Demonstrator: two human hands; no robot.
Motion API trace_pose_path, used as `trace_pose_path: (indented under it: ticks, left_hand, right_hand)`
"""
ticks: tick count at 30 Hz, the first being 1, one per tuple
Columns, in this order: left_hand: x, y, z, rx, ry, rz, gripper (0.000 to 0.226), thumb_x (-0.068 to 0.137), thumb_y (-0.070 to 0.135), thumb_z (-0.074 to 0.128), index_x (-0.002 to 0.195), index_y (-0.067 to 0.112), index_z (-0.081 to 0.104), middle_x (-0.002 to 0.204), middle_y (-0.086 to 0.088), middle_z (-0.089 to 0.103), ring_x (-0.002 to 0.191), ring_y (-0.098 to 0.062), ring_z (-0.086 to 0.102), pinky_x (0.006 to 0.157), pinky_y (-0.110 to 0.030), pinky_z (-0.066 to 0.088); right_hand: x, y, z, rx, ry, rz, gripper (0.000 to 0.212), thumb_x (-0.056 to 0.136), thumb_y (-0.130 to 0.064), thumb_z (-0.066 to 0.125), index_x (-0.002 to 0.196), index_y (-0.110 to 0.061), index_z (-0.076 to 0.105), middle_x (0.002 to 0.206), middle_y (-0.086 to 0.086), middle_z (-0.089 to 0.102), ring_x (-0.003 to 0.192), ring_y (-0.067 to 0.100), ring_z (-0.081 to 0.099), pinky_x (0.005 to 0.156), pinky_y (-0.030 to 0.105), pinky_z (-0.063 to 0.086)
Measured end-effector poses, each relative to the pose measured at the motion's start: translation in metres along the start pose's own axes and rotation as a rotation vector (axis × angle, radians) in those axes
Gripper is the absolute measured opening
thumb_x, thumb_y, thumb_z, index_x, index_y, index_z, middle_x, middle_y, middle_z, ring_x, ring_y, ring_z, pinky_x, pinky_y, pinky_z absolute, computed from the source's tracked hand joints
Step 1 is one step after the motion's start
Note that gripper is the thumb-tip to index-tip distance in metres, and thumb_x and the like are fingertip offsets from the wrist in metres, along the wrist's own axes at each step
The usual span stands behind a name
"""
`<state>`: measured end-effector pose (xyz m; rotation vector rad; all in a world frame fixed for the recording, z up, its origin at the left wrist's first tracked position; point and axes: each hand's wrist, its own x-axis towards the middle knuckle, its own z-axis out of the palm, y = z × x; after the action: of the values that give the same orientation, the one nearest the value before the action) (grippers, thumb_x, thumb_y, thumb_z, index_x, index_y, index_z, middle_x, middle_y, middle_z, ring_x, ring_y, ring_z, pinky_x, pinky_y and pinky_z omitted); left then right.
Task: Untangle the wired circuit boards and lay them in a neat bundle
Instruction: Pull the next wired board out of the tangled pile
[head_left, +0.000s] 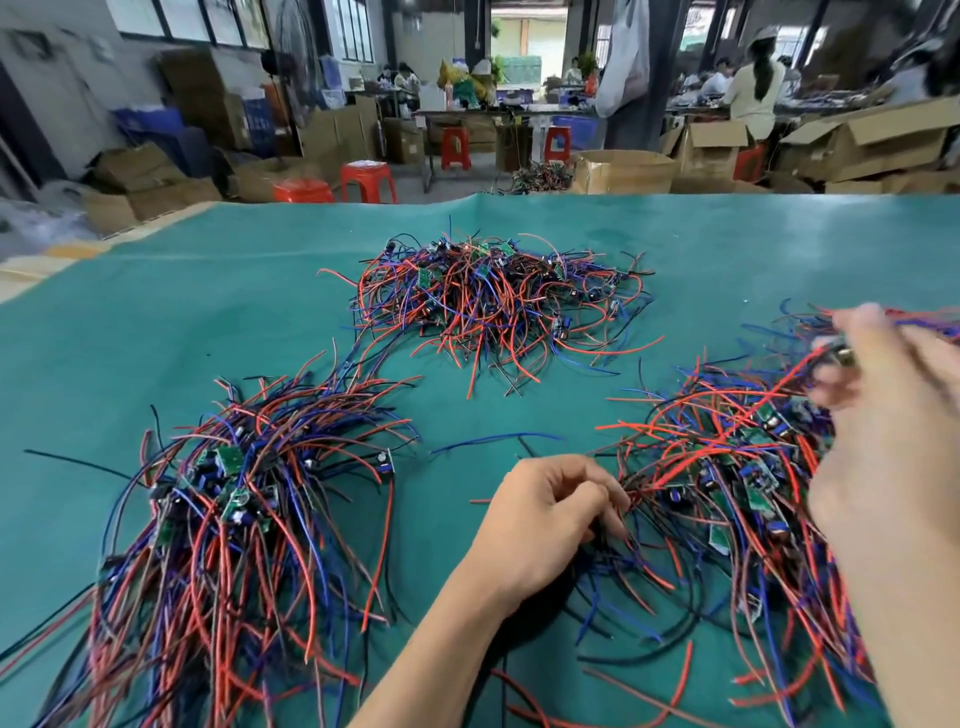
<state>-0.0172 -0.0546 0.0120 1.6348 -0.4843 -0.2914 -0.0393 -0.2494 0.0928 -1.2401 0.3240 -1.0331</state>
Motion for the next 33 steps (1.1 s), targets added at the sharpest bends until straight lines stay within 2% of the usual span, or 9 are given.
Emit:
trace_pose_path:
  ticks: [4,8,12,16,20,24,26,28,33]
  left_hand:
    - [0.001,-0.002,0.002,0.003,0.063,-0.014,0.022,0.079,0.010,0.048,0.092,0.018,0.065,0.060,0.000,0.068,0.065,-0.019,0.059,0.064,-0.030,0.045]
    - [0.002,-0.003,0.001,0.028,0.093,0.025,0.024,0.077,0.002,0.049,0.091,0.012,0.066,0.073,-0.011,0.073,0.065,-0.011,0.063,0.063,-0.028,0.053]
    - [0.002,-0.006,-0.001,0.028,0.115,0.053,0.024,0.075,0.010,0.050,0.090,0.010,0.069,0.085,-0.013,0.076,0.072,-0.011,0.066,0.076,-0.039,0.057]
    - [0.006,-0.010,0.001,0.073,0.111,0.011,0.024,0.079,0.009,0.050,0.094,0.018,0.066,0.074,-0.012,0.074,0.066,-0.031,0.068,0.071,-0.044,0.057]
    - [0.007,-0.011,0.002,0.072,0.110,-0.003,0.031,0.071,0.015,0.047,0.096,0.020,0.065,0.063,-0.004,0.071,0.061,-0.022,0.065,0.072,-0.041,0.058]
    - [0.008,-0.010,0.002,0.057,0.110,-0.014,0.031,0.070,0.016,0.047,0.095,0.020,0.064,0.062,-0.003,0.071,0.061,-0.017,0.062,0.072,-0.037,0.056]
    - [0.008,-0.009,0.002,0.045,0.118,-0.025,0.030,0.070,0.016,0.047,0.095,0.020,0.065,0.063,-0.004,0.071,0.062,-0.018,0.063,0.071,-0.034,0.055]
    - [0.008,-0.009,0.002,0.007,0.143,-0.028,0.029,0.071,0.014,0.047,0.093,0.018,0.065,0.061,-0.003,0.070,0.062,-0.019,0.064,0.066,-0.029,0.054]
    - [0.009,-0.007,-0.002,-0.221,0.287,-0.044,0.020,0.089,-0.001,0.048,0.098,0.008,0.063,0.062,-0.009,0.069,0.067,-0.028,0.067,0.059,-0.028,0.053]
  right_hand:
    - [-0.019,-0.019,0.049,-0.054,-0.199,0.012,0.022,0.089,-0.022,0.075,0.068,-0.015,0.071,0.061,-0.002,0.068,0.052,0.009,0.055,0.047,0.023,0.042]
    - [-0.071,-0.011,0.134,-0.297,-0.675,-0.016,0.041,0.087,-0.038,0.075,0.078,0.002,0.072,0.073,0.026,0.070,0.056,0.030,0.061,0.060,0.052,0.056]
    - [-0.084,0.001,0.193,-0.605,-1.277,0.053,0.061,0.082,-0.046,0.082,0.113,0.004,0.068,0.094,0.012,0.074,0.072,0.019,0.064,0.067,0.033,0.054]
    - [-0.039,0.047,0.202,-1.091,-1.098,-0.205,0.027,0.087,-0.029,0.073,0.106,-0.010,0.076,0.111,0.012,0.074,0.104,0.031,0.068,0.085,0.031,0.054]
    - [-0.011,0.090,0.170,-1.312,-0.913,-0.076,0.025,0.087,-0.031,0.070,0.082,-0.009,0.059,0.105,0.022,0.067,0.105,0.039,0.066,0.081,0.035,0.050]
    - [0.006,0.105,0.155,-1.163,-0.848,0.060,0.018,0.083,-0.022,0.078,0.085,-0.004,0.078,0.094,0.018,0.076,0.092,0.033,0.070,0.084,0.043,0.060]
    - [0.011,0.100,0.152,-0.997,-0.805,0.192,0.016,0.082,-0.014,0.078,0.084,0.002,0.078,0.082,0.017,0.076,0.069,0.027,0.066,0.067,0.037,0.060]
    - [0.014,0.089,0.145,-0.831,-0.747,0.278,0.014,0.083,-0.009,0.076,0.083,0.004,0.075,0.072,0.013,0.071,0.053,0.019,0.055,0.051,0.026,0.048]
    - [0.011,0.046,0.097,-0.609,-0.665,0.232,0.017,0.078,-0.010,0.078,0.063,-0.011,0.071,0.050,0.000,0.062,0.040,0.009,0.048,0.040,0.019,0.038]
